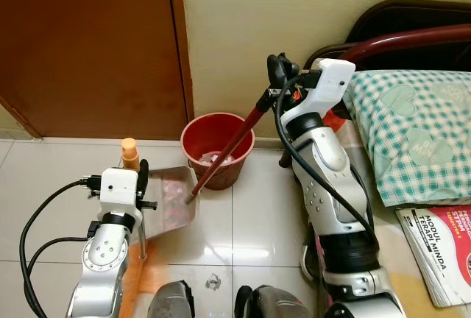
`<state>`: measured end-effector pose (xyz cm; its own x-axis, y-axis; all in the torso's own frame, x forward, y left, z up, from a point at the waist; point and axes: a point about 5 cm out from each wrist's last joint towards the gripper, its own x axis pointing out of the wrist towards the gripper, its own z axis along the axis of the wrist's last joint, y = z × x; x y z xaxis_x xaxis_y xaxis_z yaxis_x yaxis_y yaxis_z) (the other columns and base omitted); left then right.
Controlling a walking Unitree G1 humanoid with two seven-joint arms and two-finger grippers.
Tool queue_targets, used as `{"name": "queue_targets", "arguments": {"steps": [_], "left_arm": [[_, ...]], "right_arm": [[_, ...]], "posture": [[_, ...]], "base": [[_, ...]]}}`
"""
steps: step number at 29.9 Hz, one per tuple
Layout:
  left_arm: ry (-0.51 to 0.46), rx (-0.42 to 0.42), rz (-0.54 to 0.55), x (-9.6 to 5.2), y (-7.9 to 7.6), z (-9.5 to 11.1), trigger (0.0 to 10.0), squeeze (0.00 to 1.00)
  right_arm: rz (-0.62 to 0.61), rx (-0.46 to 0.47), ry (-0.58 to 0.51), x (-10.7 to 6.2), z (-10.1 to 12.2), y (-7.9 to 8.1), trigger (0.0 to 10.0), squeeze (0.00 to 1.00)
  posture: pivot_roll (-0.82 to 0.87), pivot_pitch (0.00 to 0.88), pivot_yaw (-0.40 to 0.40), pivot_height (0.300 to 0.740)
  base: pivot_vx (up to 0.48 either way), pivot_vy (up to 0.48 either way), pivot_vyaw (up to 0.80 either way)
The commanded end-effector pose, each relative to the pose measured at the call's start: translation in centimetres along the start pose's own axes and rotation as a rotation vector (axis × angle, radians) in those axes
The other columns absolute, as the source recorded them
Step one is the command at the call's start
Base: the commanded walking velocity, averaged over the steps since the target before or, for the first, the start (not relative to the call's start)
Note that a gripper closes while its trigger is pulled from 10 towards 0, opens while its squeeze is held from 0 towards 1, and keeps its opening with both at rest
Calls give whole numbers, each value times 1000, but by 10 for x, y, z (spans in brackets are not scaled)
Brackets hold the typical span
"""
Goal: Sweep floor
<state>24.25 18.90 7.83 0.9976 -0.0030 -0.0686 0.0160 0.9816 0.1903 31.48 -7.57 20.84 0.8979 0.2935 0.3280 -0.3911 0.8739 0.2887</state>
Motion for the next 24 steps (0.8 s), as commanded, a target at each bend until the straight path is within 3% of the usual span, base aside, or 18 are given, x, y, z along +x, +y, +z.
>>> {"name": "queue_targets", "arguments": {"steps": [1,4,8,14,24], "left_arm": [[44,0,2,-4,0,-7,10000,0],[46,-2,5,-6,1,-7,10000,0],[47,-5,2,-6,0,-5,10000,0],[46,-46,-85,-2,-16,6,10000,0],[26,-66,-136,-1,-28,18,10000,0]], "right_arm": [[19,6,11,-4,-1,2,10000,0],[-26,-52,78,-19,-18,-16,10000,0],[-70,-123,110,-29,-23,-29,10000,0],[-280,-309,160,-48,-24,-75,10000,0],[-376,-377,232,-71,-35,-98,10000,0]], "posture": [[56,121,-56,740],[59,128,-56,740],[57,132,-55,740],[51,142,-50,740],[51,156,-51,740]], "base": [[0,0,0],[0,0,0],[0,0,0],[0,0,0],[0,0,0]]}}
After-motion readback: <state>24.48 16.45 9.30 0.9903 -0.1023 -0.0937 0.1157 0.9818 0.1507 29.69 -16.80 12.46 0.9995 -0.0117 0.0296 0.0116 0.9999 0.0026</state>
